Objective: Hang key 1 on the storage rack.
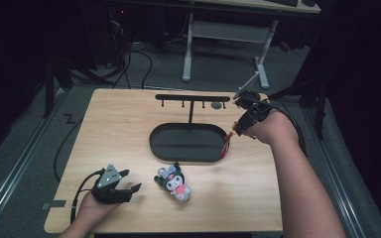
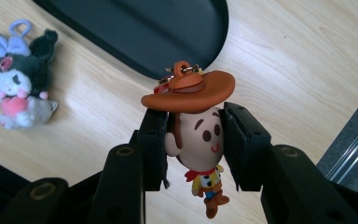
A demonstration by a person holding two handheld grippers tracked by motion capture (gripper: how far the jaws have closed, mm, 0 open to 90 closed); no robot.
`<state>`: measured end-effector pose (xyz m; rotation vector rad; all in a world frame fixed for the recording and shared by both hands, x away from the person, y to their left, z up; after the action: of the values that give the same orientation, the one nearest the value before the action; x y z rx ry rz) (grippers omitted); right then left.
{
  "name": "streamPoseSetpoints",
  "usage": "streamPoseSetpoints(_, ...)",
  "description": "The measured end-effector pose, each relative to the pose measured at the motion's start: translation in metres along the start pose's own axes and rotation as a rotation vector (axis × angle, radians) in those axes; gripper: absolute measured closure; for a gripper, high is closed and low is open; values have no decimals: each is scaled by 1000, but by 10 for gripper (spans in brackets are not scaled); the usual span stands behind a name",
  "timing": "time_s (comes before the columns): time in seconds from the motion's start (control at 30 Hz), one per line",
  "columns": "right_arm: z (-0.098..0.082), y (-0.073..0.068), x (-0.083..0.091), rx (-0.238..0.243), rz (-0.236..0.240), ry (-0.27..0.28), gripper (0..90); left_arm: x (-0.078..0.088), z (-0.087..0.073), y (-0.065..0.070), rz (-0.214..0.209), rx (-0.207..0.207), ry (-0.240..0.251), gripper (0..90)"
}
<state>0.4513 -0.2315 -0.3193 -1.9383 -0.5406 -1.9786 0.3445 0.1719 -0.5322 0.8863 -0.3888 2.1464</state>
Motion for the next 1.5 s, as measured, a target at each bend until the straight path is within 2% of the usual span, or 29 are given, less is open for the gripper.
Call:
streamPoseSetpoints(0.37,22,14,-1,-25,-1,32,622,-1,-1,-1,-3,4,-4,320)
streamPoseSetpoints(0.7,40,14,3,-20,-3,29,622,1,-3,-2,-2,7,-5,320)
streamPoseSetpoints(1.1,60,16,10,-15,-11,58,622,2,-4,-3,-3,15,-5,323)
streamPoseSetpoints(1.33,65,25,13,-52,-20,78,622,2,-4,-3,-6,15,-7,323)
streamPoseSetpoints(1.5,65,34,5,-80,-37,89,621,1,-4,-3,-8,14,-8,323)
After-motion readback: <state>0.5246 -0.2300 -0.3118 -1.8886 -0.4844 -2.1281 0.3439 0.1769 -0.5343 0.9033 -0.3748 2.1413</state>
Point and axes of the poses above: each handheld gripper's, and its own axes: x roughly backward along the jaws, z roughly out of its top, y roughly to its right, the point moved 2 cm from there along -x, roughly forward along the jaws, and after that the axes turned 10 degrees about -y, right-handed, at the moved point
